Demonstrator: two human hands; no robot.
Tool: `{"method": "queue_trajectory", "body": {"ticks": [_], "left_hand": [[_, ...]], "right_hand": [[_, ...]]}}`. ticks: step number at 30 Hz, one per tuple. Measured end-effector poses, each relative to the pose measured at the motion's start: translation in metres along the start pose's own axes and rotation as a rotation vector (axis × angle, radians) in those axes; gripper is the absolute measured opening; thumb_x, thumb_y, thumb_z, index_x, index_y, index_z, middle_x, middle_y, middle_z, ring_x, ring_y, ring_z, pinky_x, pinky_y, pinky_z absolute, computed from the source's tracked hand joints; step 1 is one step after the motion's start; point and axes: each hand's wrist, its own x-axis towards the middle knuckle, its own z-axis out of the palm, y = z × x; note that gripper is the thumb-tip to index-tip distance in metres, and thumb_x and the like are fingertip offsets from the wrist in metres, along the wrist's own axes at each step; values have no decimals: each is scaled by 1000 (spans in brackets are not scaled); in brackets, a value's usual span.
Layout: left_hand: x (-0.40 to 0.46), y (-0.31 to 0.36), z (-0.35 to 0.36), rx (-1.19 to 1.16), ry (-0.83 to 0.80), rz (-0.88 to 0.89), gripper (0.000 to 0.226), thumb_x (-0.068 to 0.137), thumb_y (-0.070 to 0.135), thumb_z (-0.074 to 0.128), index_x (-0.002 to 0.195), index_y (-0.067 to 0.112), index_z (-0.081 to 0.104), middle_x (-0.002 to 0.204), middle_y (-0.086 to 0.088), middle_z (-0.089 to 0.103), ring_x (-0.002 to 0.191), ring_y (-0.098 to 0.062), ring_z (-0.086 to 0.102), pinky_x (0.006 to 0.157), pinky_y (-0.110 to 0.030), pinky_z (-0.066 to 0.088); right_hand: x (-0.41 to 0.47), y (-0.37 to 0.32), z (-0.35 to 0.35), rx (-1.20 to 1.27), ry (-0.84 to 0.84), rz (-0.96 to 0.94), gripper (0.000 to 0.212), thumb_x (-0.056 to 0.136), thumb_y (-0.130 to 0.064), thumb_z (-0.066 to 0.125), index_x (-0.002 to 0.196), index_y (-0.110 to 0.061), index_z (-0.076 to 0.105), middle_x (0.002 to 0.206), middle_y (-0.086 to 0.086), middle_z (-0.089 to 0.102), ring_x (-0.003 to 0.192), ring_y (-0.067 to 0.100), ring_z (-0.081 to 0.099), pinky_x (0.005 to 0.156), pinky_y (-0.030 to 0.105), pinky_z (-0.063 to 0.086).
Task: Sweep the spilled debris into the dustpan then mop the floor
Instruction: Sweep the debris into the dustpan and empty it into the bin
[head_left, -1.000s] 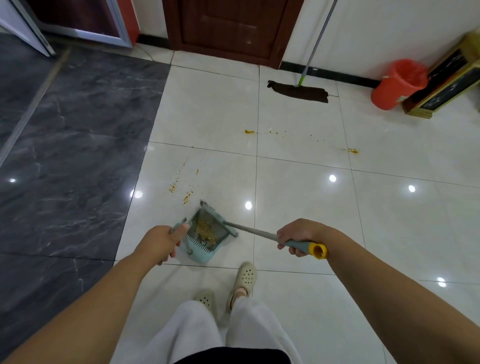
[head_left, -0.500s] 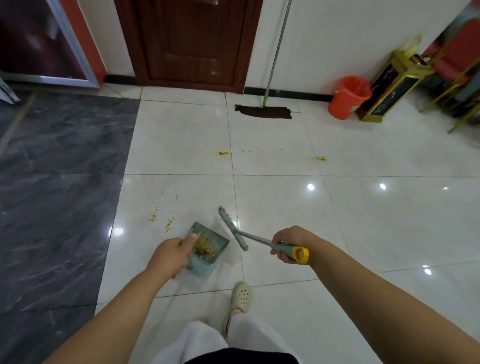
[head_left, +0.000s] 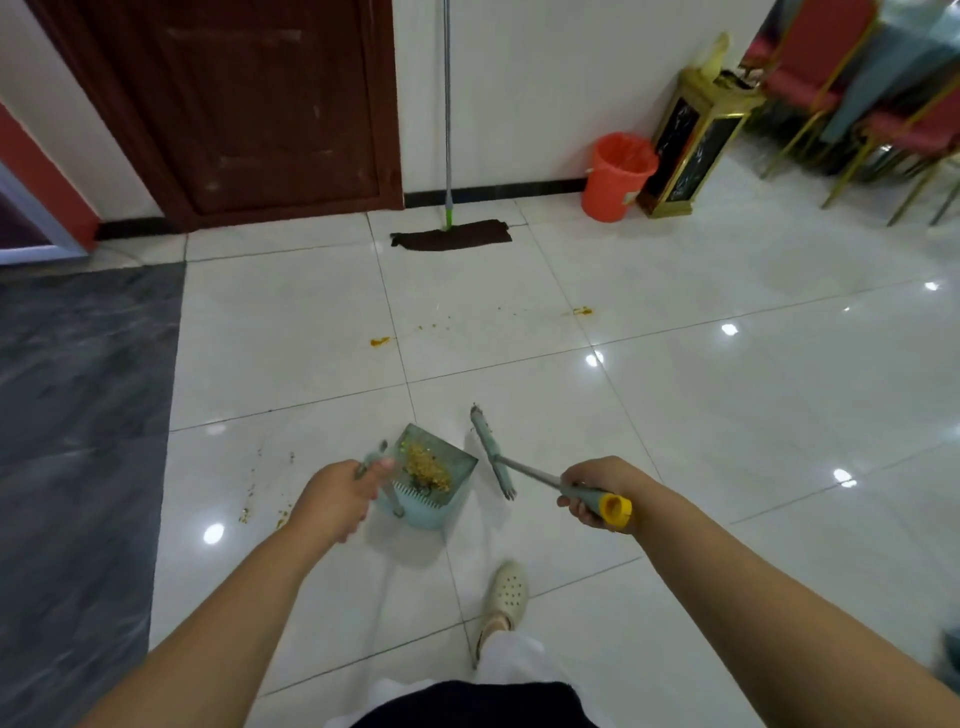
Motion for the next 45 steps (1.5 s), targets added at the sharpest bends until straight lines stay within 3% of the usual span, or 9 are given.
{"method": "queue_trajectory", "body": {"ticks": [4, 10, 24, 32, 38, 45], "left_hand": [[38, 66, 30, 56, 27, 8, 54, 87, 60, 48, 71, 10, 59, 48, -2, 51, 38, -16, 44, 39, -20, 37], [86, 155, 73, 98, 56, -6, 58, 86, 65, 44, 73, 10, 59, 51, -3, 53, 40, -16, 46, 39, -20, 38], [268, 351, 117, 91, -17, 170, 62, 89, 62, 38, 75, 6, 60, 54, -7, 53, 45, -21, 47, 44, -25, 38], [403, 483, 125, 106, -99, 185, 60, 84, 65, 44, 72, 9, 61, 47, -1, 51, 41, -16, 45, 38, -23, 38], [478, 574, 164, 79, -185, 224, 49, 86, 54, 52, 73, 8, 60, 50, -1, 52, 42, -14, 44, 37, -24, 37], [554, 683, 246, 124, -64, 268, 56, 80, 66, 49, 71, 12, 61, 47, 0, 53, 38, -13, 46, 34, -22, 37]], "right_hand": [[29, -49, -58, 27, -18, 38, 22, 94, -8, 45, 81, 6, 53, 76, 16, 56, 51, 13, 47, 31, 15, 41], [60, -118, -143, 73, -5, 46, 21, 94, -10, 45, 83, 7, 54, 78, 15, 59, 28, 9, 49, 31, 14, 41], [150, -288, -260, 272, 45, 8, 20, 94, -9, 46, 86, 8, 54, 77, 15, 57, 30, 10, 50, 30, 14, 41], [199, -394, -324, 458, 117, 0, 16, 94, -5, 47, 91, 9, 53, 83, 20, 58, 32, 11, 49, 31, 15, 42], [238, -456, -388, 521, 127, 31, 17, 94, -8, 48, 90, 7, 54, 83, 16, 57, 35, 10, 49, 31, 14, 41], [310, -554, -498, 528, 87, 21, 16, 95, -9, 49, 92, 6, 53, 83, 18, 56, 38, 11, 48, 31, 14, 41]]}}
